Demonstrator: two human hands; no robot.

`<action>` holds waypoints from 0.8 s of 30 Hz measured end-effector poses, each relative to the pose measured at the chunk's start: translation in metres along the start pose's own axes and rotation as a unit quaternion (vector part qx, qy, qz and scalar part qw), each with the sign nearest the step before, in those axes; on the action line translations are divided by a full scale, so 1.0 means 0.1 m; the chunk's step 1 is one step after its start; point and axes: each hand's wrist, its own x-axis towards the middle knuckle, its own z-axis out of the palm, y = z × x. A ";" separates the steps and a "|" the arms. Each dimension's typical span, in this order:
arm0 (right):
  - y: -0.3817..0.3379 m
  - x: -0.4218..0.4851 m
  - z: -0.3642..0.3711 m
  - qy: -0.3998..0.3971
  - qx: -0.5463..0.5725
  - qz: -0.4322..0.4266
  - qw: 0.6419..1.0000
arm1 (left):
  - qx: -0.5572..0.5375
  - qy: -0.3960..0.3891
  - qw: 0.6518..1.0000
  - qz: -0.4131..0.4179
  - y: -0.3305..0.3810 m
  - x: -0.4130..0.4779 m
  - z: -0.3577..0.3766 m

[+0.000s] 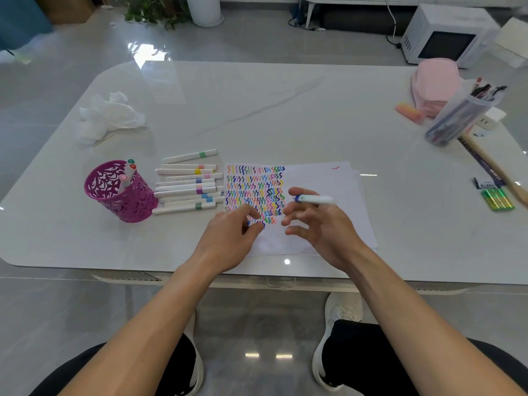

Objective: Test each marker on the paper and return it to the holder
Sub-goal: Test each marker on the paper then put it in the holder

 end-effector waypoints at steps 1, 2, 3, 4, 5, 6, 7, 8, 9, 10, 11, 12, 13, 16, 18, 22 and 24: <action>0.01 0.01 -0.01 -0.004 -0.018 -0.003 1.000 | 0.006 -0.003 1.000 0.002 0.00 0.00 0.00; 0.02 0.01 -0.01 -0.001 -0.044 -0.007 0.999 | 0.015 -0.007 1.000 0.003 0.00 0.00 -0.01; 0.04 0.01 0.00 0.007 -0.071 -0.010 0.997 | 0.025 -0.012 1.000 0.006 0.00 0.00 -0.01; 0.05 0.01 0.01 0.020 -0.096 -0.013 0.995 | 0.036 -0.016 0.999 0.010 0.00 0.00 -0.02; 0.06 0.00 0.02 0.035 -0.121 -0.015 0.992 | 0.043 -0.020 0.999 0.014 0.00 0.00 -0.02; 0.08 0.01 0.02 0.054 -0.149 -0.017 0.987 | 0.046 -0.025 0.998 0.016 0.01 0.00 -0.01; 0.11 0.02 0.02 0.073 -0.178 -0.020 0.981 | 0.049 -0.030 0.998 0.018 0.02 -0.01 -0.02; 0.13 0.03 0.01 0.088 -0.205 -0.024 0.975 | 0.052 -0.036 0.998 0.018 0.03 -0.01 -0.02; 0.16 0.04 0.00 0.096 -0.230 -0.030 0.968 | 0.056 -0.041 0.997 0.016 0.03 -0.01 -0.02; 0.18 0.05 -0.02 0.101 -0.250 -0.036 0.962 | 0.061 -0.045 0.997 0.013 0.03 -0.01 -0.02; 0.21 0.06 -0.03 0.103 -0.260 -0.045 0.959 | 0.065 -0.049 0.997 0.010 0.04 -0.01 -0.02; 0.22 0.06 -0.04 0.101 -0.262 -0.053 0.958 | 0.067 -0.052 0.996 0.007 0.04 -0.01 -0.02; 0.23 0.07 -0.04 0.098 -0.262 -0.062 0.958 | 0.067 -0.054 0.996 0.005 0.05 -0.01 -0.02; 0.25 0.07 -0.03 0.098 -0.265 -0.095 0.955 | 0.067 -0.058 0.996 0.003 0.06 -0.01 -0.03; 0.26 0.07 -0.03 0.102 -0.260 -0.106 0.954 | 0.070 -0.059 0.996 0.002 0.06 0.00 -0.02; 0.31 0.08 -0.05 0.103 -0.280 -0.108 0.948 | 0.075 -0.060 0.995 0.000 0.05 0.01 -0.02; 0.33 0.09 -0.06 0.103 -0.289 -0.108 0.945 | 0.070 -0.062 0.996 -0.003 0.05 0.01 -0.02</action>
